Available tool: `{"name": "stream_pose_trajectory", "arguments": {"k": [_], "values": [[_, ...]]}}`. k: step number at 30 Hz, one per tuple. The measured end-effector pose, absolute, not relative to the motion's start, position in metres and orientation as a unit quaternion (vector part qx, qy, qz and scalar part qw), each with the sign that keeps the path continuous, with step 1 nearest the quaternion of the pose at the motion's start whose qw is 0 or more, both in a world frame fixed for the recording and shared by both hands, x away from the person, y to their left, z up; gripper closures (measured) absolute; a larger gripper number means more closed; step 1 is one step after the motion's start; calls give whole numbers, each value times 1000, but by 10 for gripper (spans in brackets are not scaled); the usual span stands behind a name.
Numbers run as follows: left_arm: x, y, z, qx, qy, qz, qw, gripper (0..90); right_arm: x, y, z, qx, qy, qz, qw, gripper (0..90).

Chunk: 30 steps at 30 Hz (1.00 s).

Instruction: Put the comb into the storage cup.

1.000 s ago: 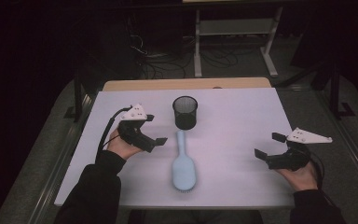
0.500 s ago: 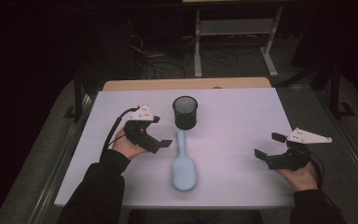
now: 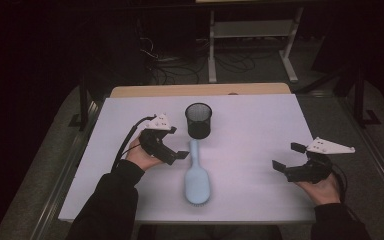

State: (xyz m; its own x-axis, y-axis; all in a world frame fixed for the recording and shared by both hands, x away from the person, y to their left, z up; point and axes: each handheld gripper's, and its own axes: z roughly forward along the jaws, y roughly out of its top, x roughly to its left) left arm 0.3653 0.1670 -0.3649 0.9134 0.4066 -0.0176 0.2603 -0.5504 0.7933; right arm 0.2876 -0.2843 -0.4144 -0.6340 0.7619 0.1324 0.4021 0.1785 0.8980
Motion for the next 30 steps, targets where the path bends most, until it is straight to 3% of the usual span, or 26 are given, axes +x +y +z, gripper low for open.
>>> {"name": "stream_pose_trajectory", "arguments": {"k": [30], "values": [[379,135,-381,890,154,53,425,262,289,-282,-416,387,750,508,172,0]]}}
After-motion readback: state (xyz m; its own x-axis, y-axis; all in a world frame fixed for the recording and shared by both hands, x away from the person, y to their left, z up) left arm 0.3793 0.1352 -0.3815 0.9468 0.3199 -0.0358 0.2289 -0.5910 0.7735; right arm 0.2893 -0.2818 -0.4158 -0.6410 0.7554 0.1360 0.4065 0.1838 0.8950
